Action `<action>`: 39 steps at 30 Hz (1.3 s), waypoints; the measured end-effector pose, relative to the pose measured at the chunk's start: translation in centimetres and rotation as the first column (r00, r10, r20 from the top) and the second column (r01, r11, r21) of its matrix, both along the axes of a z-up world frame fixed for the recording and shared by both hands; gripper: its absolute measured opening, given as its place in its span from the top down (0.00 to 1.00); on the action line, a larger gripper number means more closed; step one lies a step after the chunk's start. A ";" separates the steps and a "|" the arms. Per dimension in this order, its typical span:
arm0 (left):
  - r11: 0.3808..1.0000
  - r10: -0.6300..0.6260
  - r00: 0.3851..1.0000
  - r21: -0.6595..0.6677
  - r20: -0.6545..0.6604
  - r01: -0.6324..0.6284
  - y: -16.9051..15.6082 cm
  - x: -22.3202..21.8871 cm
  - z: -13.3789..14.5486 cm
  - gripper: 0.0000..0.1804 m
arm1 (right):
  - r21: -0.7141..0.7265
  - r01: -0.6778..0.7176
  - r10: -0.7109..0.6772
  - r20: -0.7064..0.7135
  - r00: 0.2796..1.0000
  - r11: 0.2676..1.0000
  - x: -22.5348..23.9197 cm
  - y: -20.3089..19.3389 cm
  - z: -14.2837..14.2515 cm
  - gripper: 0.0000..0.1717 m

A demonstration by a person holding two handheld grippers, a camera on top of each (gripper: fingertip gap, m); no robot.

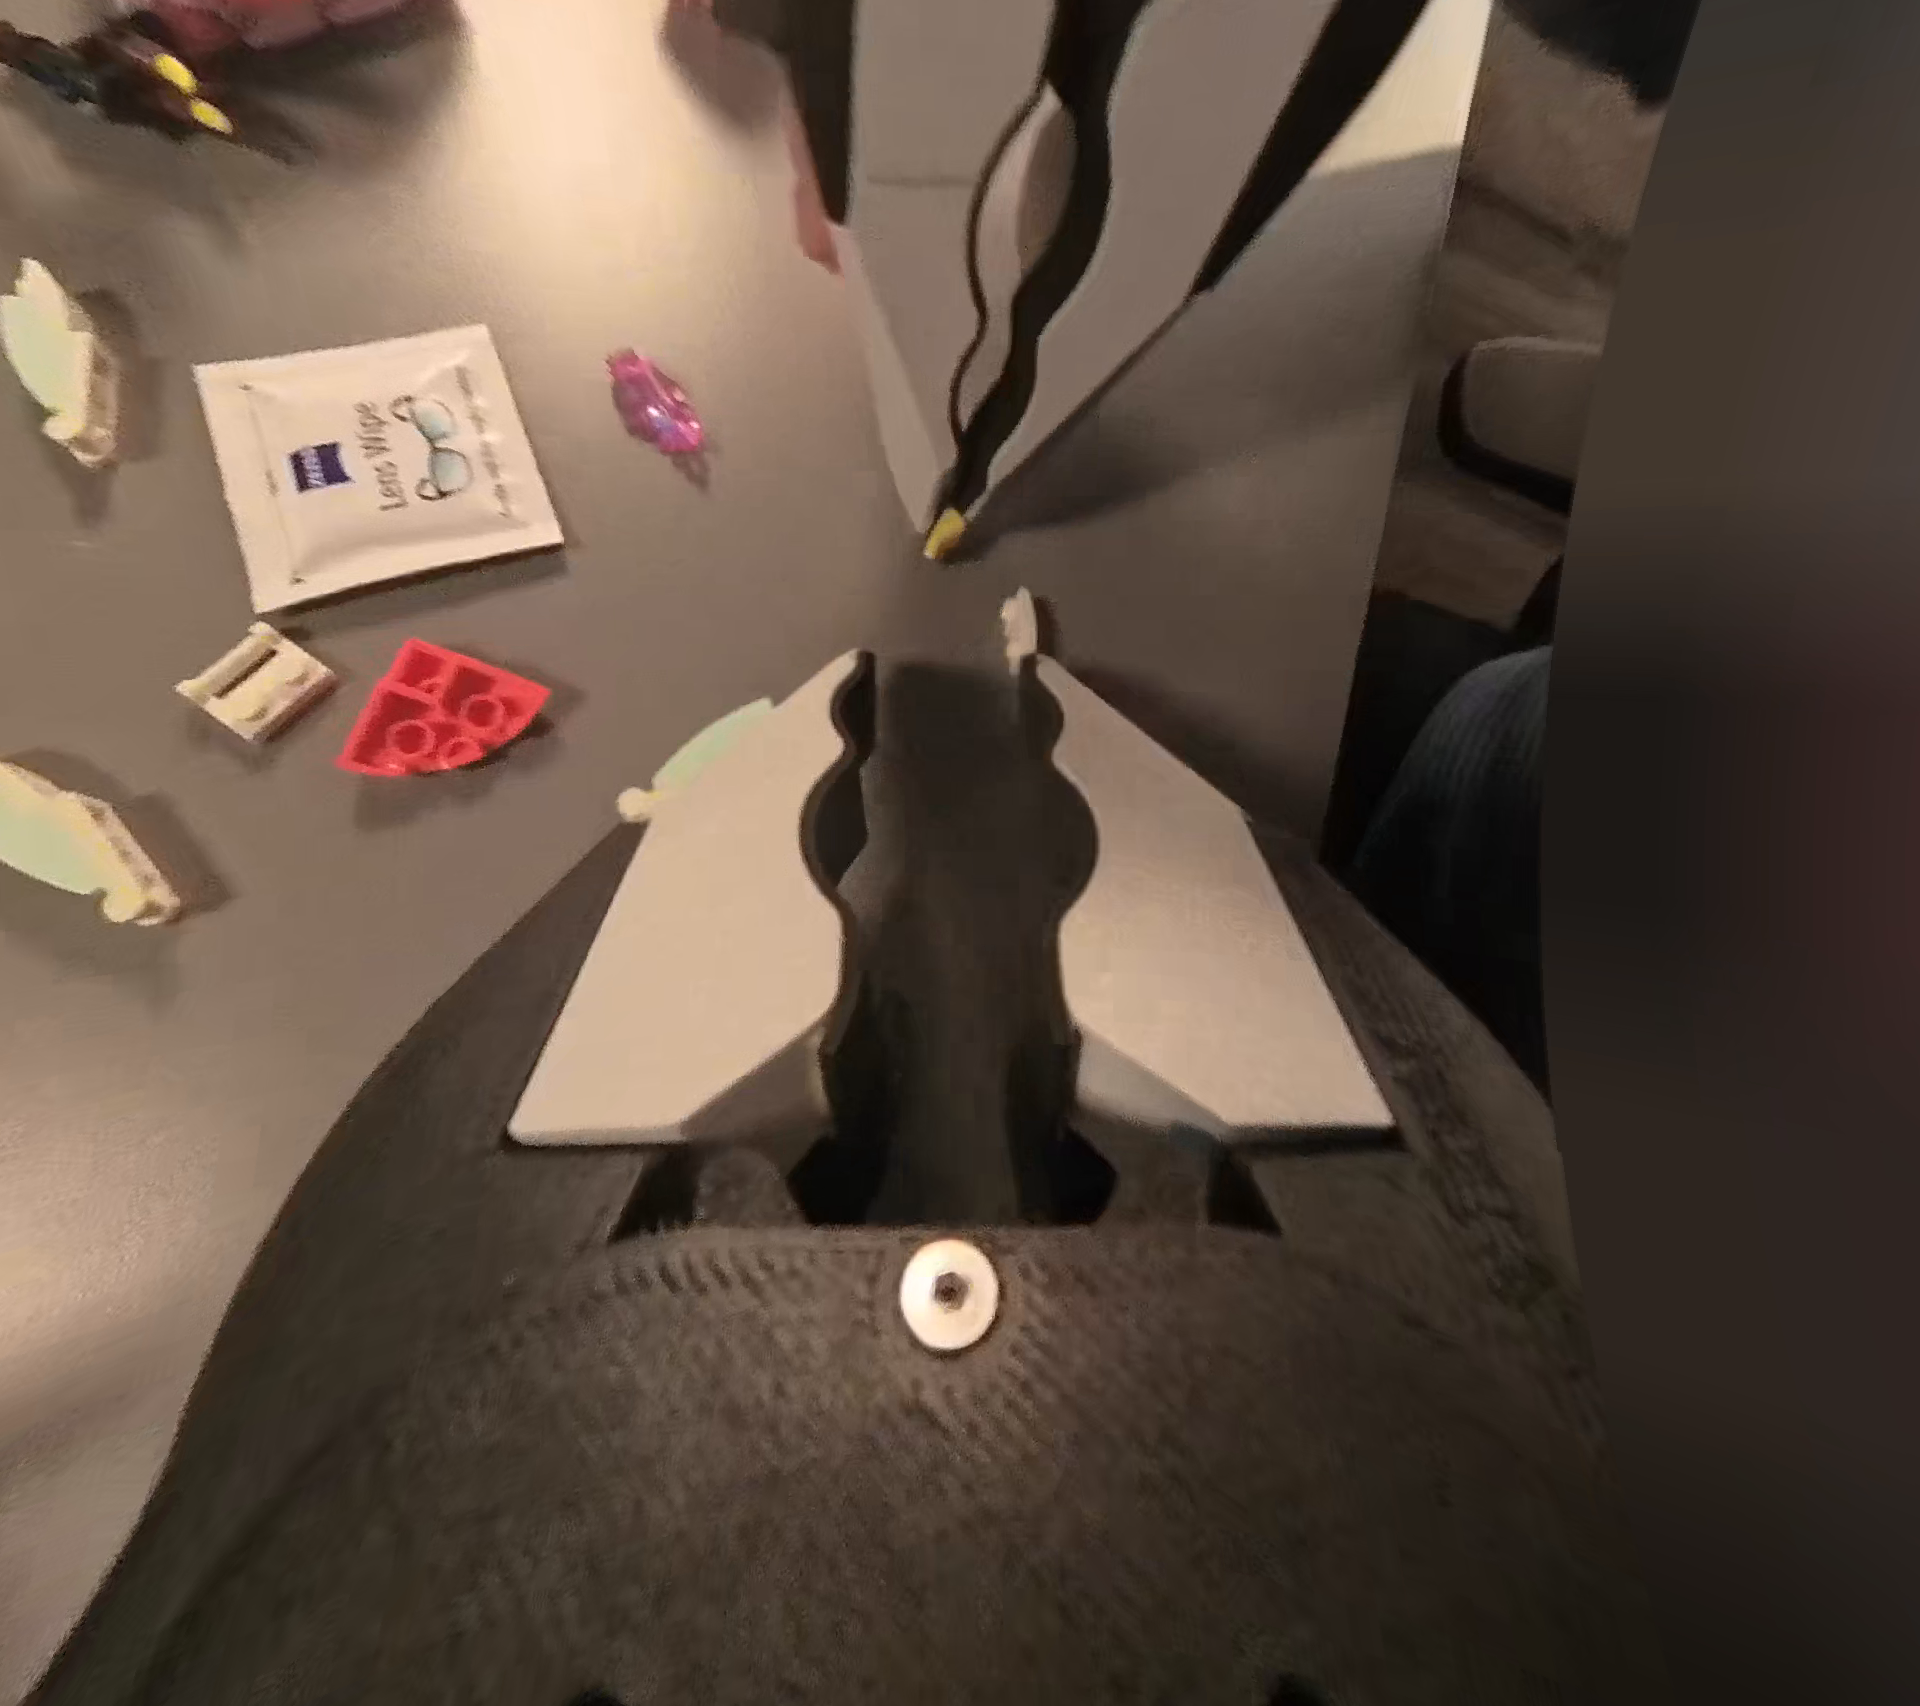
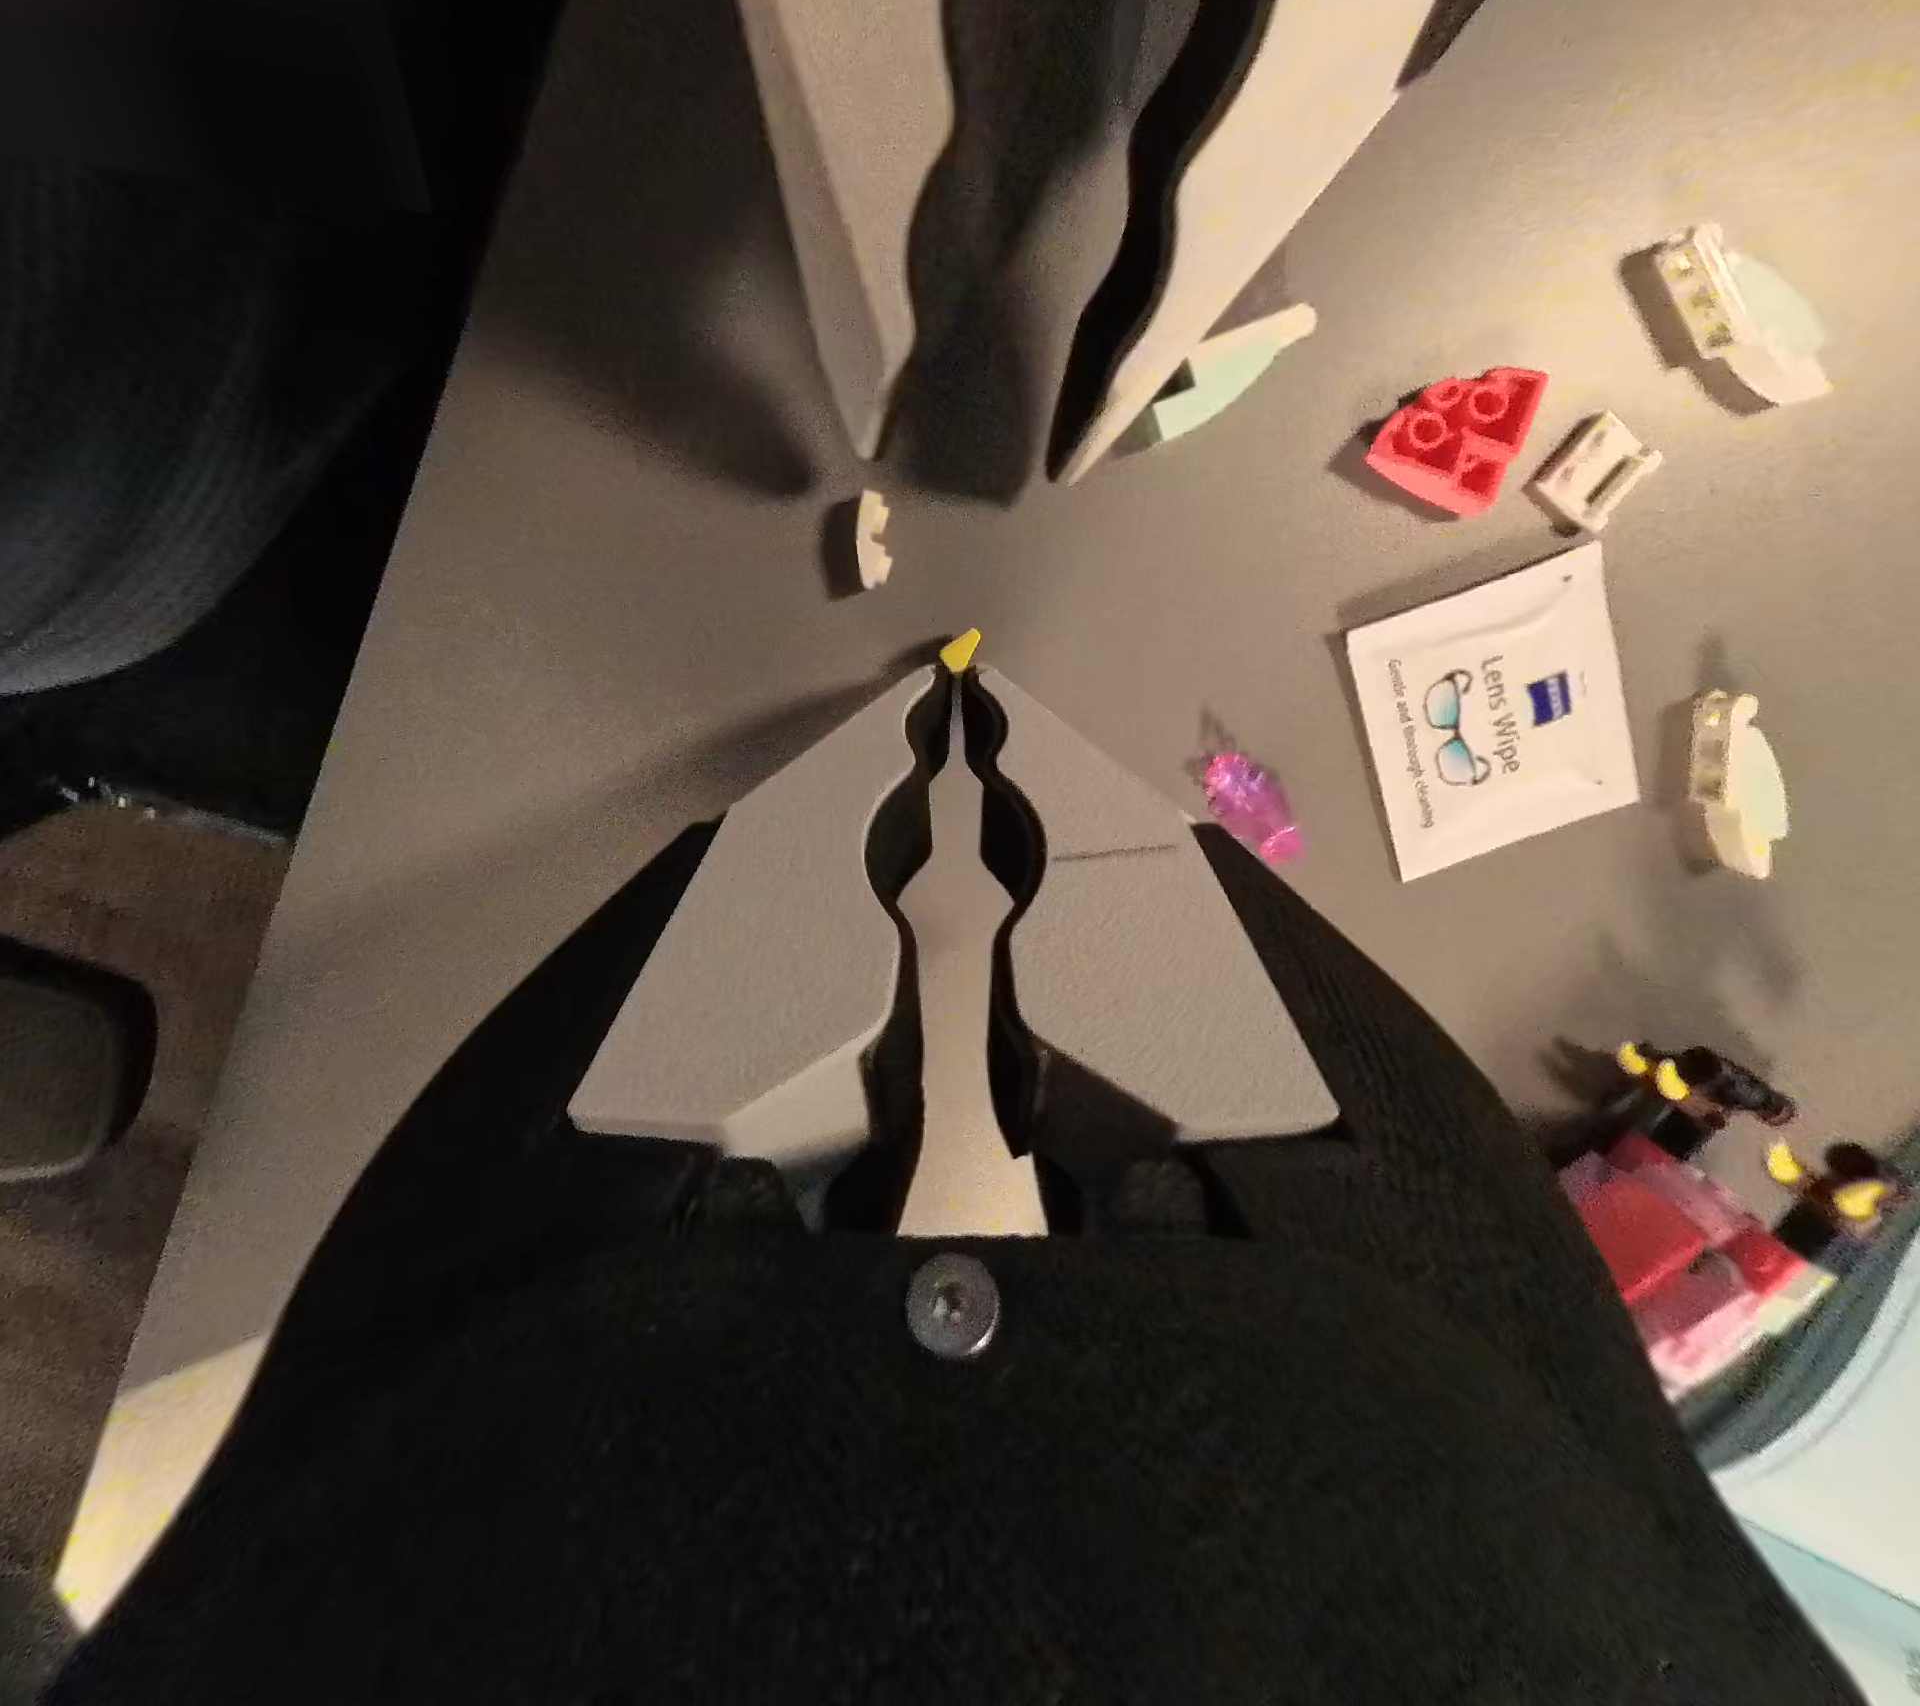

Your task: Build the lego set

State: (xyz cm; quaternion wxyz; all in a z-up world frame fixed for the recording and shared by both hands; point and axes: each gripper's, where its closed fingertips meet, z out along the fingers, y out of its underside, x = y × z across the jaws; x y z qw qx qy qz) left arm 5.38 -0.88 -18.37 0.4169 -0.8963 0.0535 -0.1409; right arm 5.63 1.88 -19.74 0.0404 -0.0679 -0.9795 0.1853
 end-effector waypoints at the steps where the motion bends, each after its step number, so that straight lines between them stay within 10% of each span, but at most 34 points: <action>1: 1.000 -0.012 1.000 -0.019 -0.023 0.011 -0.2 0.3 -0.4 0.84 | 0.025 -0.020 0.020 0.008 1.000 0.999 0.0 0.0 0.0 1.00; 12: 0.998 -0.045 0.992 -0.047 -0.116 0.040 0.4 1.6 -1.0 0.84 | 0.127 -0.050 0.045 0.040 0.998 0.991 -0.4 0.8 0.0 0.92; 26: 0.962 -0.274 0.929 -0.084 -0.251 0.261 0.8 1.7 -1.3 0.97 | -0.372 0.217 -0.269 -0.093 0.959 0.902 0.6 -1.0 1.4 0.79; 39: 0.882 -0.466 0.867 -0.167 -0.175 0.440 0.5 1.2 -1.3 0.97 | -0.481 0.343 -0.408 -0.034 0.912 0.807 0.5 -1.6 0.4 0.78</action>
